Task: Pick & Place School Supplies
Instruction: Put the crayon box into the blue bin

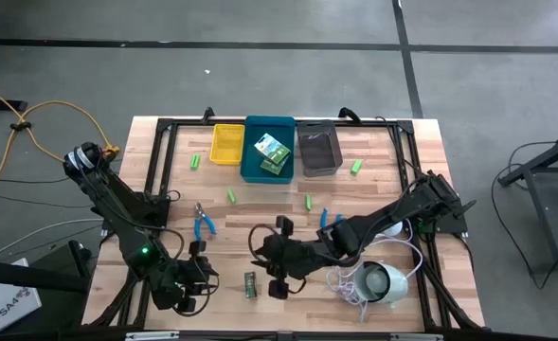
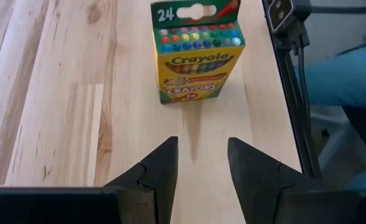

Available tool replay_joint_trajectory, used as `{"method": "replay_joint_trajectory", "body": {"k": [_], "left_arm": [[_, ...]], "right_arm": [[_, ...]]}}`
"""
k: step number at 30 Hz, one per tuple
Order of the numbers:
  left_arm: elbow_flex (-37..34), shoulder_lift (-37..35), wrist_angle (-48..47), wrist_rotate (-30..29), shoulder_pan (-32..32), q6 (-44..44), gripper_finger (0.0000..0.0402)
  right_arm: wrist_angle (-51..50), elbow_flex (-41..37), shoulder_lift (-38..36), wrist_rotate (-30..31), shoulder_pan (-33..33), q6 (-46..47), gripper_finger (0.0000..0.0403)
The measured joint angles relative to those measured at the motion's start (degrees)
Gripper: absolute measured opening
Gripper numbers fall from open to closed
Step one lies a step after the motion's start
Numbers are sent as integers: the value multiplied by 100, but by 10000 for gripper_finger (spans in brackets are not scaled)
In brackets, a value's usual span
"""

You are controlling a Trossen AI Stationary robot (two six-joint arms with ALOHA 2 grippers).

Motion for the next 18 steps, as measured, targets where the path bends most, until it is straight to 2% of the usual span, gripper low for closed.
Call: {"method": "replay_joint_trajectory", "body": {"k": [6,15,18], "left_arm": [[0,-1,-3,2,81,-65,138],[0,-1,-29,152,12,23,138],[0,-1,-46,281,-12,77,138]], "right_arm": [[-140,-13,83,-500,-19,1131,91],[1101,7,389,-872,-142,1234,91],[972,90,429,-871,-232,1190,91]]}}
